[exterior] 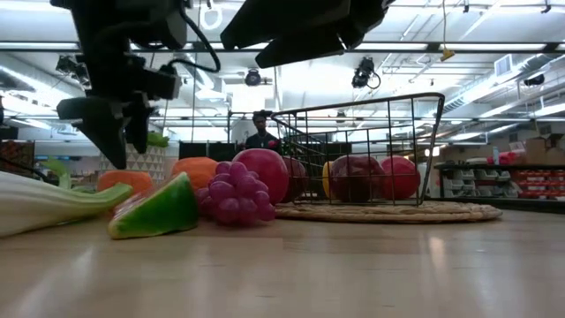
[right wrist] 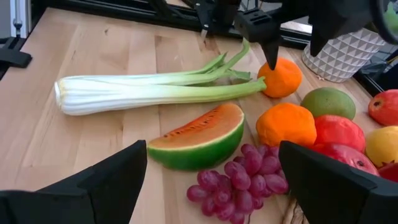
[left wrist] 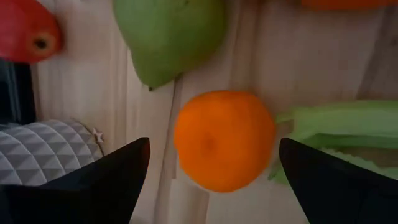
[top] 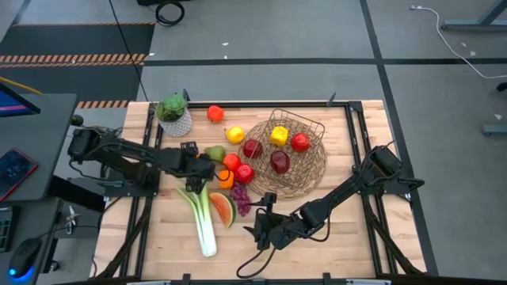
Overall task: Build produce basket
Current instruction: Put the orange into the gold wire basket
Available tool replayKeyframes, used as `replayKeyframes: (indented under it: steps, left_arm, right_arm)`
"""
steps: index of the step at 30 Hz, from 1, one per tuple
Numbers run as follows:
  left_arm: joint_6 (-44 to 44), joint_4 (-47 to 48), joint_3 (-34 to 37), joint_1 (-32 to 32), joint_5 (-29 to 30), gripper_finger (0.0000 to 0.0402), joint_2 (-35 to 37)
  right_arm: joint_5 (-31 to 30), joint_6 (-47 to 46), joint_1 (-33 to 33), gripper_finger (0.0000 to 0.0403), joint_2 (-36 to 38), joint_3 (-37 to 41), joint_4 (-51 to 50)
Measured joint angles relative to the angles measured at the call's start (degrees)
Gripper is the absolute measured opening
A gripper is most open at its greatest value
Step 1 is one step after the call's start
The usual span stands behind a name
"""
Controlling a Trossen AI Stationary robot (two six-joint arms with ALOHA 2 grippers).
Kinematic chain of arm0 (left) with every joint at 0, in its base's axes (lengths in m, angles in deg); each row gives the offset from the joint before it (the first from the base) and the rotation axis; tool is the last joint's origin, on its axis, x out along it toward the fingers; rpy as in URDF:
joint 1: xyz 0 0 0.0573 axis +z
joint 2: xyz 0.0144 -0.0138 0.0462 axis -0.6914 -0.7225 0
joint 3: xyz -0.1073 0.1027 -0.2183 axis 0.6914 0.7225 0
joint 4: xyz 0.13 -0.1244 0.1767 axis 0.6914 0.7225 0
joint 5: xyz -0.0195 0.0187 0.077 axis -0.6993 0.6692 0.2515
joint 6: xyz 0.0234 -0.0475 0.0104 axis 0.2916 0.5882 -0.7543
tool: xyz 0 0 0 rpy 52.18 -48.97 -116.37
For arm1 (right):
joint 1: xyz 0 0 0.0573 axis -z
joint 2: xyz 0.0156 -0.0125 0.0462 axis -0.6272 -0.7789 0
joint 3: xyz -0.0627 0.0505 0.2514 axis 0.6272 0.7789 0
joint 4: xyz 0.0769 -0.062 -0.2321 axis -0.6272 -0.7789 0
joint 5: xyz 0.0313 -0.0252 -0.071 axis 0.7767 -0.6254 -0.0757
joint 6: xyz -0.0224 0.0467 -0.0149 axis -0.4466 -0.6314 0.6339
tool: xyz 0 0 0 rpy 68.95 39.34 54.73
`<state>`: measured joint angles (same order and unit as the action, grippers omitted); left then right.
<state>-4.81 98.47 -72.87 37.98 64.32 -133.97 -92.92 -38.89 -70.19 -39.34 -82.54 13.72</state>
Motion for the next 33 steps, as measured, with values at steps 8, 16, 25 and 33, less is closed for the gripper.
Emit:
replayKeyframes:
  steps: [8,16,25,33]
  left_arm:
    - [-2.7,-2.4,1.9,7.8,-8.7,0.0364,0.0]
    - [-3.7,-9.1,6.5,14.0,-15.5,0.0364,-0.1]
    - [-3.9,-11.3,7.1,14.3,-15.7,0.0349,-0.2]
    - [-6.8,-11.1,7.2,13.5,-16.0,0.0327,0.1]
  right_arm:
    - [0.5,-0.2,0.0,0.0368,0.0,0.0,0.2]
    - [0.5,-0.2,0.0,0.0368,0.0,0.0,0.2]
    - [0.5,-0.2,0.0,0.0368,0.0,0.0,0.3]
    - [0.5,-0.2,0.0,0.0368,-0.1,0.0,0.3]
